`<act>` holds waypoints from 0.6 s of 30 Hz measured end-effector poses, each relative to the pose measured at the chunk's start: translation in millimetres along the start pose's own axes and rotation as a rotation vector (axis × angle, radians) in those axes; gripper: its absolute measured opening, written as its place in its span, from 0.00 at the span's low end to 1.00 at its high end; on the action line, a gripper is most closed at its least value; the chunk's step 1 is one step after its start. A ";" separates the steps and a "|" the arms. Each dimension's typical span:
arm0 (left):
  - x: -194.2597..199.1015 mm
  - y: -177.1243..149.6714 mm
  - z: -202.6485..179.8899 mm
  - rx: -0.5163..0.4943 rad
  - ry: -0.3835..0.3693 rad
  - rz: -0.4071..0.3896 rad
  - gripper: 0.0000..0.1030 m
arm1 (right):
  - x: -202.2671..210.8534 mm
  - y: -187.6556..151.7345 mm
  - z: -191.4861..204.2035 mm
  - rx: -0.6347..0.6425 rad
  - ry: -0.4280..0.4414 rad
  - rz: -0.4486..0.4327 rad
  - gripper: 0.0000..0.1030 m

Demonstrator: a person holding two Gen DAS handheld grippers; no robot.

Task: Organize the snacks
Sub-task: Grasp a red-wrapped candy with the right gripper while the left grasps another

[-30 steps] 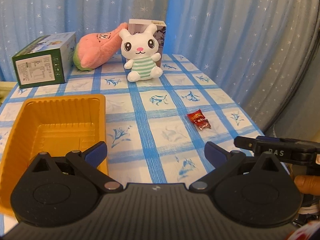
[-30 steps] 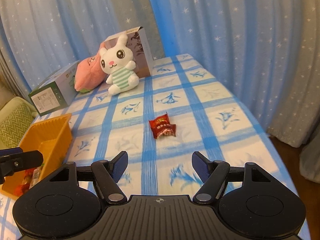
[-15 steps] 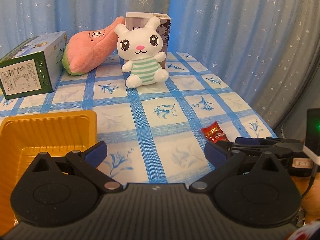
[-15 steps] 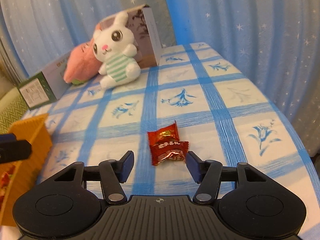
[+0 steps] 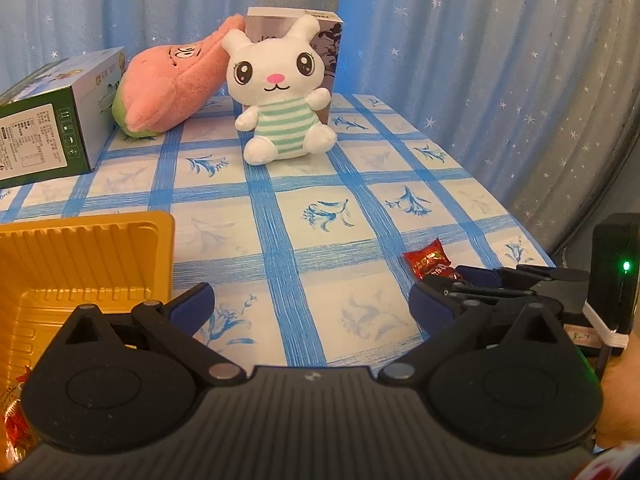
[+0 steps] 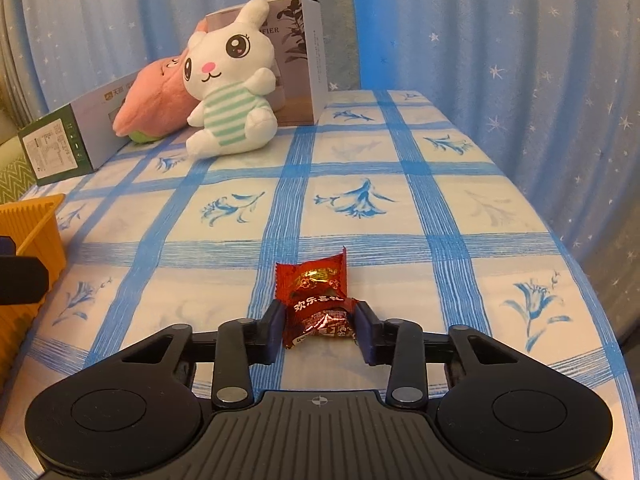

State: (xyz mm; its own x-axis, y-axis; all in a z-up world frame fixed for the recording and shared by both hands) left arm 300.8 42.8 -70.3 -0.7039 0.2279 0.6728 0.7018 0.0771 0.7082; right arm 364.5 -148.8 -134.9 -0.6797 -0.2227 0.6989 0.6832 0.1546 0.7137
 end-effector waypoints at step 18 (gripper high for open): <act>-66.8 20.6 -51.5 -0.258 -0.050 0.090 0.91 | 33.2 6.0 -51.8 -0.150 -0.112 -0.019 0.32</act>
State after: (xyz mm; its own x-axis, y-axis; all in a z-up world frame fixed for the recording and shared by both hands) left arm 356.7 -20.9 -89.6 -0.6294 0.2707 0.7284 0.7054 -0.1941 0.6817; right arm 359.8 -205.2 -109.9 -0.7124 -0.1147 0.6923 0.6966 0.0038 0.7174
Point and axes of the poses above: each gripper's, at about its wrist camera, not at the fingertips, and x roughly against the way its jaws point, z to its left, y to its top, the point moved 1 cm from there along -x, roughly the way its jaws point, and after that the axes turned 7 degrees about -y, right-handed, at the moved point
